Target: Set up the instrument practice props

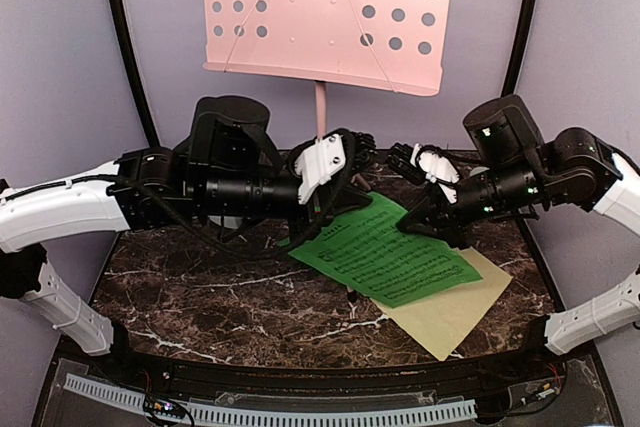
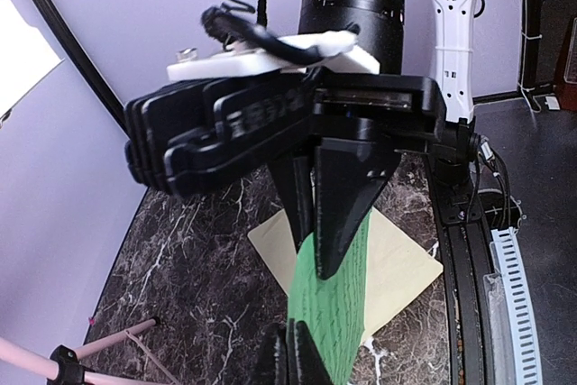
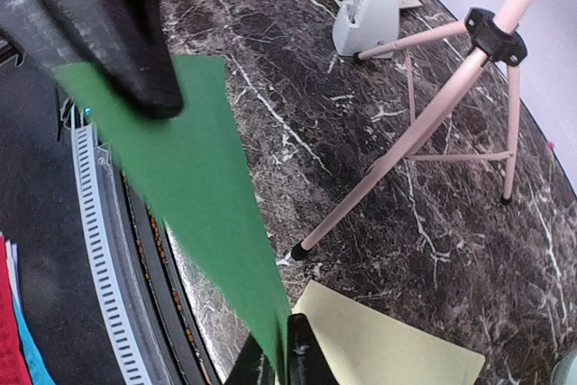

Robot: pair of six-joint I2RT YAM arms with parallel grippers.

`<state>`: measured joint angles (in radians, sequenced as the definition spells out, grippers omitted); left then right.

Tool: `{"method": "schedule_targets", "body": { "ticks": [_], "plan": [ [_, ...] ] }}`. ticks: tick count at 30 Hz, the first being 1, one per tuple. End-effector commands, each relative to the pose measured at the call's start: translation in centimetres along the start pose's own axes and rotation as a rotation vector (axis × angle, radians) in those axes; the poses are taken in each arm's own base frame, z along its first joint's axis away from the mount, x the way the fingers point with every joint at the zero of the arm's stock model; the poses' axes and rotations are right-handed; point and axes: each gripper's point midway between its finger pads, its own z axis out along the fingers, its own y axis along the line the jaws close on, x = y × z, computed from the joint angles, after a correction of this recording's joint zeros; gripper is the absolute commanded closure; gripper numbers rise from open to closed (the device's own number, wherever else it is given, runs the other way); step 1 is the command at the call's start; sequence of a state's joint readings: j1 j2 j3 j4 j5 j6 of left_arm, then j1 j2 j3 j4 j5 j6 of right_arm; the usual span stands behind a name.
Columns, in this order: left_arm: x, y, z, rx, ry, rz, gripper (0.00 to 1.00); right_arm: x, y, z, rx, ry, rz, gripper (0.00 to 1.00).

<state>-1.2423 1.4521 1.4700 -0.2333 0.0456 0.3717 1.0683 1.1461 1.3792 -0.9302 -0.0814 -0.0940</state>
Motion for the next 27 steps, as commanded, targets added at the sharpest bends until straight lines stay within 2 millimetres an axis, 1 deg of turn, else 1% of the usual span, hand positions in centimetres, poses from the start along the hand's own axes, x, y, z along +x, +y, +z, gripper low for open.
{"method": "schedule_targets", "body": {
  "ticks": [1,2,4,6,8,9,10,11,12,14,15,17,20,22,23,25,27],
  "plan": [
    [-3.1,0.9,-2.5,-0.023,-0.111,-0.030,0.99,-1.2,-1.1,0.6,0.066,-0.041,0.012,0.98],
    [-3.2,0.9,-2.6,-0.026,-0.116,-0.035,0.99,-1.5,-1.2,0.4,0.074,-0.055,0.019,1.00],
    [-3.2,1.1,-2.7,-0.038,-0.120,-0.043,0.99,-2.0,-1.3,0.0,0.079,-0.077,0.021,1.00],
    [-3.0,1.6,-2.8,-0.067,-0.111,-0.055,0.93,-2.4,-1.4,-0.5,0.086,-0.095,0.026,1.00],
    [-2.9,2.7,-3.4,-0.127,-0.109,-0.083,0.77,-3.1,-1.5,-1.4,0.098,-0.134,0.036,1.00],
    [-2.9,3.7,-4.0,-0.163,-0.115,-0.108,0.68,-3.4,-1.5,-1.9,0.099,-0.155,0.041,1.00],
    [-2.9,4.5,-4.7,-0.195,-0.125,-0.136,0.57,-3.8,-1.5,-2.4,0.100,-0.179,0.047,1.00],
    [-2.7,5.7,-5.4,-0.238,-0.134,-0.175,0.48,-4.2,-1.4,-2.9,0.097,-0.202,0.052,1.00],
    [-2.7,7.0,-6.7,-0.292,-0.150,-0.217,0.41,-4.5,-1.2,-3.3,0.089,-0.222,0.056,1.00],
    [-1.7,9.3,-8.8,-0.381,-0.161,-0.302,0.32,-5.0,-0.8,-4.0,0.064,-0.266,0.066,1.00],
    [-1.3,10.1,-10.0,-0.407,-0.180,-0.341,0.28,-5.4,-0.6,-4.4,0.052,-0.292,0.072,1.00],
    [0.4,11.0,-11.7,-0.449,-0.196,-0.421,0.20,-6.2,-0.3,-5.4,0.035,-0.345,0.081,1.00],
    [2.9,12.3,-14.0,-0.519,-0.204,-0.539,0.17,-7.8,0.2,-7.0,0.014,-0.421,0.056,1.00],
    [5.0,13.0,-14.8,-0.581,-0.156,-0.622,0.18,-8.8,0.8,-8.2,-0.012,-0.460,0.021,1.00],
    [6.1,13.3,-15.0,-0.605,-0.119,-0.657,0.18,-9.3,1.1,-8.7,-0.027,-0.479,0.001,1.00],
    [7.6,13.5,-14.9,-0.626,-0.063,-0.710,0.19,-10.4,1.5,-9.9,-0.043,-0.518,-0.026,1.00],
    [8.2,13.3,-14.2,-0.610,-0.028,-0.742,0.19,-11.4,1.6,-10.9,-0.043,-0.546,-0.048,1.00]
  ]
}}
